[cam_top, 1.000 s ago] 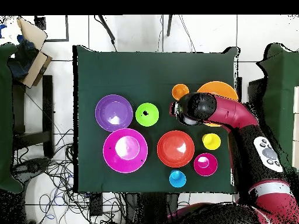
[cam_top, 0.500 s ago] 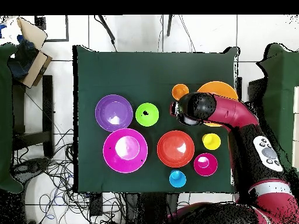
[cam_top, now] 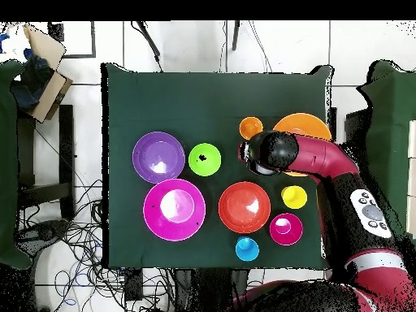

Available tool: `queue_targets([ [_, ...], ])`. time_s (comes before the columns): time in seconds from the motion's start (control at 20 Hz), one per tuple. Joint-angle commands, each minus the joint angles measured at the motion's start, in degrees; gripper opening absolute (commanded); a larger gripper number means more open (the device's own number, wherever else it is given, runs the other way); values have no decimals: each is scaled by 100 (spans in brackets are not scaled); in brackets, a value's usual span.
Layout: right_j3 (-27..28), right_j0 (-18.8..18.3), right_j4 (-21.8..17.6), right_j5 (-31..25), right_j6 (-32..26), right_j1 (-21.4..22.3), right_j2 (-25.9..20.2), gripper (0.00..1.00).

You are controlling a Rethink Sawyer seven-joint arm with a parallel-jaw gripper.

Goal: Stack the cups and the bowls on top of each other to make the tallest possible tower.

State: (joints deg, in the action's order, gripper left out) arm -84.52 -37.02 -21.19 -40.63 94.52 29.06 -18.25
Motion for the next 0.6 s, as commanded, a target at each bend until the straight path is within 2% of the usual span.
queue_targets([
  [0.05,-137,173,-583,723,-258,-318,-180,100],
  [0.6,-247,214,-648,991,-130,-391,-138,100],
])
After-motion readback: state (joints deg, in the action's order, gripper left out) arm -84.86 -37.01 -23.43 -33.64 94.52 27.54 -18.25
